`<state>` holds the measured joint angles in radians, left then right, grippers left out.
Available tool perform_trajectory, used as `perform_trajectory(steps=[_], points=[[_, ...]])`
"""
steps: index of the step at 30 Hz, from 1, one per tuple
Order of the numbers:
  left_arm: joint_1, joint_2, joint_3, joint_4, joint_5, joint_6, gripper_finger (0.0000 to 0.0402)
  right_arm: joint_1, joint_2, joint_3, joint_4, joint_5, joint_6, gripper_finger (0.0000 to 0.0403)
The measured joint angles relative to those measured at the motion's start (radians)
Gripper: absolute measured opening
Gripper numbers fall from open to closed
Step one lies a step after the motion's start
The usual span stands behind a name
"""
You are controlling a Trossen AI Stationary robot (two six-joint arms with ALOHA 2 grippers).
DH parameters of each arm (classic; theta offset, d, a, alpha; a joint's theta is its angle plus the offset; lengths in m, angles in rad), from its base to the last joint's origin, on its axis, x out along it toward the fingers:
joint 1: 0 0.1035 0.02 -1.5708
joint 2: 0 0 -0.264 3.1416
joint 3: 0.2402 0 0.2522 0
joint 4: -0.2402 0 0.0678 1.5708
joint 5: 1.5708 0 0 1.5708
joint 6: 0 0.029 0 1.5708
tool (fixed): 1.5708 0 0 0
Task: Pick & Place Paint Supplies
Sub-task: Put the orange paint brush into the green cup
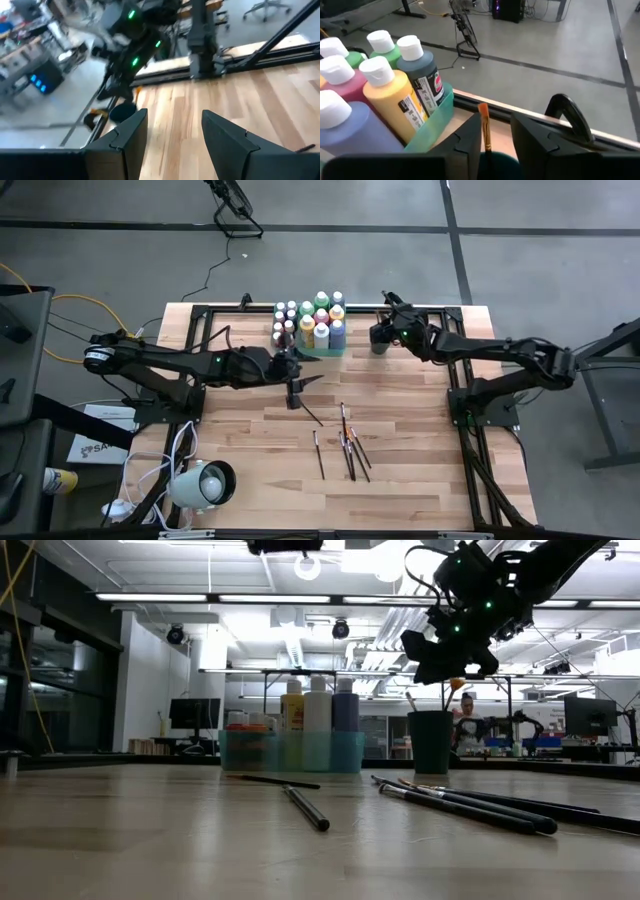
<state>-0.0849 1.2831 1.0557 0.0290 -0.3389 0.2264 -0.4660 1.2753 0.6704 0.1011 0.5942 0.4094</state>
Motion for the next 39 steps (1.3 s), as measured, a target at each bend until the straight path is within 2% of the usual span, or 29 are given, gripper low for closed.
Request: perform_trajectory(steps=[3,6,12,15,19,21,25,30,39], points=[[0.005,0.000,0.000,-0.082,-0.065,-0.067,0.0182,0.000,-0.034,0.000,-0.037,-0.009,0.038,0.0117],[0.025,0.001,0.000,-0.203,-0.086,-0.160,0.0182,0.000,-0.081,0.000,-0.083,-0.052,0.037,0.0137],[0.090,0.009,-0.001,-0.431,0.008,-0.168,0.0182,0.001,-0.188,0.000,-0.114,-0.227,-0.014,0.0160],[0.148,0.019,-0.001,-0.536,0.118,-0.084,0.0182,0.001,-0.235,0.000,-0.112,-0.307,-0.036,0.0162],[0.207,0.052,-0.001,-0.604,0.287,0.127,0.0182,0.001,-0.280,0.000,-0.114,-0.374,-0.063,0.0159],[0.227,0.080,-0.001,-0.637,0.321,0.228,0.0182,0.001,-0.297,0.000,-0.112,-0.393,-0.085,0.0159],[0.254,0.150,0.000,-0.669,0.359,0.411,0.0182,0.001,-0.318,0.000,-0.115,-0.421,-0.093,0.0158],[0.257,0.247,0.000,-0.679,0.382,0.557,0.0182,0.001,-0.334,0.000,-0.114,-0.451,-0.092,0.0158],[0.256,0.382,0.000,-0.687,0.381,0.706,0.0182,0.001,-0.337,0.000,-0.113,-0.491,-0.066,0.0158]])
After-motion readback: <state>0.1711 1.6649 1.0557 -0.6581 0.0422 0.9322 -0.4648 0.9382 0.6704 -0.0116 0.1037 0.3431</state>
